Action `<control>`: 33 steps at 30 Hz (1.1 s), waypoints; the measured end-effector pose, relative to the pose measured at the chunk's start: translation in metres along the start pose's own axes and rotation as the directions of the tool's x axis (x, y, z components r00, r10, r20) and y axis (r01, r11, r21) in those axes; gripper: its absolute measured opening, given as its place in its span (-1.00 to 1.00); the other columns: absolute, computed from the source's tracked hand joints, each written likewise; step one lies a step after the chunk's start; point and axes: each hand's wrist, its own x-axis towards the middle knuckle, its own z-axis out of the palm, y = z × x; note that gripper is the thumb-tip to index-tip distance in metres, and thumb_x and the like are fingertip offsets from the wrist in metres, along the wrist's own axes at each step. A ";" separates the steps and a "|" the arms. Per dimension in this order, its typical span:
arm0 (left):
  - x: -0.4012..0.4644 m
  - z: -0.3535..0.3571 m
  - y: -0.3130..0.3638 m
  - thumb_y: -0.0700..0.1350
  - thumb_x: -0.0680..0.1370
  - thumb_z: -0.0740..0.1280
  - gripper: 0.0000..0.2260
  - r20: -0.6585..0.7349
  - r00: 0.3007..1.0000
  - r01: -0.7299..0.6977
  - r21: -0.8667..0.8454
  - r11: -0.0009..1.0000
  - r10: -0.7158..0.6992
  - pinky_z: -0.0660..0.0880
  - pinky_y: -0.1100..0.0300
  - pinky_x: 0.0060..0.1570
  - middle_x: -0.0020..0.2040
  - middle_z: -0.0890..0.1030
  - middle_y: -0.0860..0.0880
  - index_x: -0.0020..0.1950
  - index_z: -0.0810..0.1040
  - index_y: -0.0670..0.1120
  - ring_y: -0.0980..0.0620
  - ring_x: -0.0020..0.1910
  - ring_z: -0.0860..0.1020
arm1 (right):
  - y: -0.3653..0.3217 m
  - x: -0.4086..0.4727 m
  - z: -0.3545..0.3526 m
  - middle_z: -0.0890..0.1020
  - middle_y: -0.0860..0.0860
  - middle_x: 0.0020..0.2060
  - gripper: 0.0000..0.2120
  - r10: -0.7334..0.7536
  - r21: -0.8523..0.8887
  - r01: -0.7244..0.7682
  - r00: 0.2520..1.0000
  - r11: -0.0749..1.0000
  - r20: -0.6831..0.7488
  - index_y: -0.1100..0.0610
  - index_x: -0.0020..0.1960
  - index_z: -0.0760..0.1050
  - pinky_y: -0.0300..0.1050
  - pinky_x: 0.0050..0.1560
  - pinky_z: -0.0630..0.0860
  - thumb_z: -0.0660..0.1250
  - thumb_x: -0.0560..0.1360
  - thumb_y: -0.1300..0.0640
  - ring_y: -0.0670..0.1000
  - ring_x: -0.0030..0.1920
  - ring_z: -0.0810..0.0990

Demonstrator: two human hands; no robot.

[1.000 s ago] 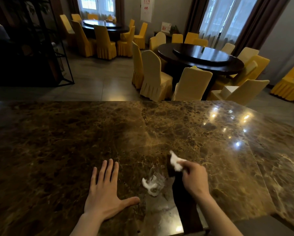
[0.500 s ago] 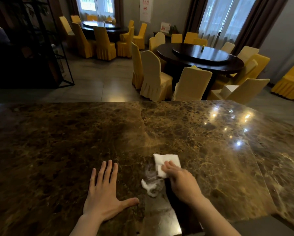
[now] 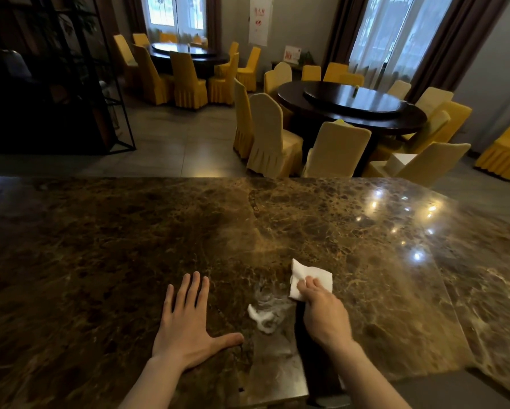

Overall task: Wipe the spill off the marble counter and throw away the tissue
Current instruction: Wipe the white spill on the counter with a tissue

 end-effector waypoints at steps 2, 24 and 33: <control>0.000 0.001 0.001 0.86 0.13 -0.19 0.32 0.009 1.000 -0.001 0.006 1.000 0.001 -0.39 -0.21 0.64 0.65 -0.49 0.01 0.59 -0.52 0.03 -0.01 0.61 -0.53 | -0.024 -0.005 0.008 0.42 -0.03 0.46 -0.57 -0.052 0.023 0.052 0.999 0.998 0.001 -0.05 0.34 0.49 0.11 0.26 0.48 0.20 0.53 0.26 0.09 0.40 0.43; 0.001 0.002 0.001 0.86 0.12 -0.19 0.34 -0.001 1.000 -0.008 0.004 1.000 0.008 -0.38 -0.22 0.64 0.64 -0.49 0.01 0.61 -0.49 0.02 -0.02 0.61 -0.52 | -0.002 -0.017 -0.008 0.65 -0.08 0.21 -0.59 -0.059 0.114 0.073 0.991 0.991 -0.121 -0.03 0.12 0.69 -0.01 0.24 0.53 0.34 0.43 0.38 -0.07 0.29 0.56; 0.002 0.004 0.000 0.86 0.13 -0.18 0.34 -0.015 1.000 -0.003 -0.004 1.000 0.003 -0.39 -0.21 0.64 0.65 -0.48 0.00 0.62 -0.46 0.01 -0.03 0.61 -0.51 | 0.009 -0.009 -0.036 0.69 -0.18 -0.27 -0.70 0.192 0.463 -0.122 0.975 0.878 -0.108 -0.10 -0.10 0.71 -0.41 -0.33 0.45 0.41 0.47 0.30 -0.29 -0.24 0.62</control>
